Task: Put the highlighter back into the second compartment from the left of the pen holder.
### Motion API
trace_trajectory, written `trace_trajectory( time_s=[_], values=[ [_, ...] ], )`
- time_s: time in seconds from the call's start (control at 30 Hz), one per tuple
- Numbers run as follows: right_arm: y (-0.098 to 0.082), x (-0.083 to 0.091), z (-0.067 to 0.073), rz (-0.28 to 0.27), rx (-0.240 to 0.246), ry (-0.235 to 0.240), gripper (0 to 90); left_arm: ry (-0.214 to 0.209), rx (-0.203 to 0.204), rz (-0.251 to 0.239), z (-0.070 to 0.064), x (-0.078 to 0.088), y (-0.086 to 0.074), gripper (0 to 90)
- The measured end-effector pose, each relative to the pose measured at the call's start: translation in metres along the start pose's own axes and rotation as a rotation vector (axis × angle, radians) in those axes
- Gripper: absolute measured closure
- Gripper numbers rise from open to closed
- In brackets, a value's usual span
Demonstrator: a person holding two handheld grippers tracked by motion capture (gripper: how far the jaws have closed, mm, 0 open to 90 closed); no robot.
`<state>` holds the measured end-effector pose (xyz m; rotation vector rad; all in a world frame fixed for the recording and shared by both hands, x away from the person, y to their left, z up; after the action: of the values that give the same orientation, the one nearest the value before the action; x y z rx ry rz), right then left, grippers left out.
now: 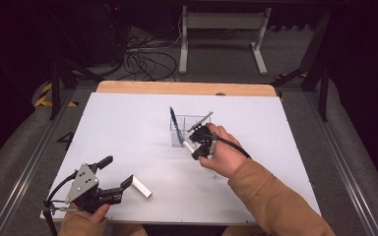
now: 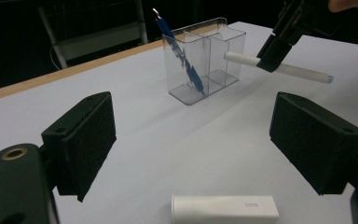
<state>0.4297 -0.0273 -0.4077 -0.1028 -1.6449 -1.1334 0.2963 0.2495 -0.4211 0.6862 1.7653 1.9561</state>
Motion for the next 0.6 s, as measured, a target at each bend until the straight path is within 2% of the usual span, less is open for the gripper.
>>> trace_trajectory(
  time_s=[0.4,0.6],
  values=[
    [0.02,0.028,-0.001,-0.245,0.0,0.02,79.1,0.002,-0.003,-0.001,0.0,0.0,0.0,15.2],
    [0.03,0.04,-0.001,-0.398,0.006,0.025,79.0,0.002,-0.002,-0.002,0.0,0.0,0.0,15.2]
  ],
)
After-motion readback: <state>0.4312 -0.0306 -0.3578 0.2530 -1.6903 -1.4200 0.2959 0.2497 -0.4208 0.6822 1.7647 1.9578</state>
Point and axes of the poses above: each handheld gripper's, and its own axes: x roughly backward along the jaws, y roughly out of its top, z roughly to its left, the point moved 4 cm from there along -x, roughly forward along the jaws, and after that the axes turned 12 degrees about -z, right-handed, at the moved point
